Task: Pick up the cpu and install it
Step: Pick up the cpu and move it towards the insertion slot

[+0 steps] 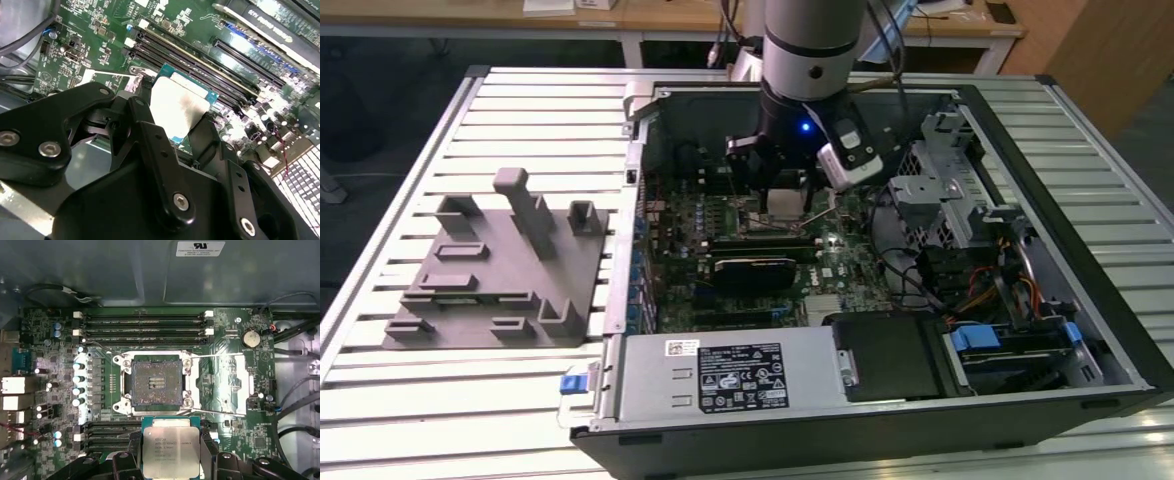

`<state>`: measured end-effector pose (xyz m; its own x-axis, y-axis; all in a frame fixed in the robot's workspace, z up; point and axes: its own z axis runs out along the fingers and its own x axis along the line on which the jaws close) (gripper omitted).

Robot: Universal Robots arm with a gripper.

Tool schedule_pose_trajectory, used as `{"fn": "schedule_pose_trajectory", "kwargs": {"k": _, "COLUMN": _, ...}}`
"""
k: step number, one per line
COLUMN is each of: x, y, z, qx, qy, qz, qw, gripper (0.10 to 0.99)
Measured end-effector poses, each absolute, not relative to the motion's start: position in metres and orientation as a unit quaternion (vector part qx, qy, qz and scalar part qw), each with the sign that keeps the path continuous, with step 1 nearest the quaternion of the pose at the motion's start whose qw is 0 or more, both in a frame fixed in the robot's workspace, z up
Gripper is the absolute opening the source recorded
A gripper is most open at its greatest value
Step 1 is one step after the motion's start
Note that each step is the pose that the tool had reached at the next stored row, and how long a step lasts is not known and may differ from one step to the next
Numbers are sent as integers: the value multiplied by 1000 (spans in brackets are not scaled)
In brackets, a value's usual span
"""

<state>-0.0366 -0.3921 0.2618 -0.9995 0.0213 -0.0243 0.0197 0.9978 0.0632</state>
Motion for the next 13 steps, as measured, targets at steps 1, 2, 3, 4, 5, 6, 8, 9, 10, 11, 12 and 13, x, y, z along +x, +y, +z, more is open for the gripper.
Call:
{"fn": "schedule_pose_trajectory", "kwargs": {"k": 1, "x": -37, "y": -391, "z": 260, "qx": 9, "qy": 999, "qz": 32, "qw": 13, "gripper": 541}}
{"fn": "schedule_pose_trajectory", "kwargs": {"k": 2, "x": -37, "y": -391, "z": 259, "qx": 8, "qy": 999, "qz": 32, "qw": 14, "gripper": 541}}
{"fn": "schedule_pose_trajectory", "kwargs": {"k": 3, "x": -37, "y": -390, "z": 257, "qx": 7, "qy": 999, "qz": 32, "qw": 15, "gripper": 541}}
{"fn": "schedule_pose_trajectory", "kwargs": {"k": 4, "x": -37, "y": -389, "z": 255, "qx": 5, "qy": 999, "qz": 32, "qw": 16, "gripper": 541}}
{"fn": "schedule_pose_trajectory", "kwargs": {"k": 5, "x": -37, "y": -388, "z": 254, "qx": 4, "qy": 999, "qz": 32, "qw": 17, "gripper": 541}}
{"fn": "schedule_pose_trajectory", "kwargs": {"k": 6, "x": -37, "y": -386, "z": 252, "qx": 3, "qy": 999, "qz": 32, "qw": 17, "gripper": 541}}
{"fn": "schedule_pose_trajectory", "kwargs": {"k": 8, "x": -37, "y": -381, "z": 250, "qx": 1, "qy": 999, "qz": 32, "qw": 18, "gripper": 541}}
{"fn": "schedule_pose_trajectory", "kwargs": {"k": 9, "x": -37, "y": -378, "z": 248, "qx": 0, "qy": 999, "qz": 32, "qw": 18, "gripper": 541}}
{"fn": "schedule_pose_trajectory", "kwargs": {"k": 10, "x": -37, "y": -375, "z": 247, "qx": 0, "qy": 999, "qz": 32, "qw": 18, "gripper": 541}}
{"fn": "schedule_pose_trajectory", "kwargs": {"k": 11, "x": -37, "y": -373, "z": 245, "qx": 0, "qy": 999, "qz": 32, "qw": 18, "gripper": 541}}
{"fn": "schedule_pose_trajectory", "kwargs": {"k": 12, "x": -38, "y": -372, "z": 244, "qx": -1, "qy": 999, "qz": 32, "qw": 18, "gripper": 541}}
{"fn": "schedule_pose_trajectory", "kwargs": {"k": 13, "x": -38, "y": -371, "z": 242, "qx": -1, "qy": 999, "qz": 31, "qw": 18, "gripper": 541}}
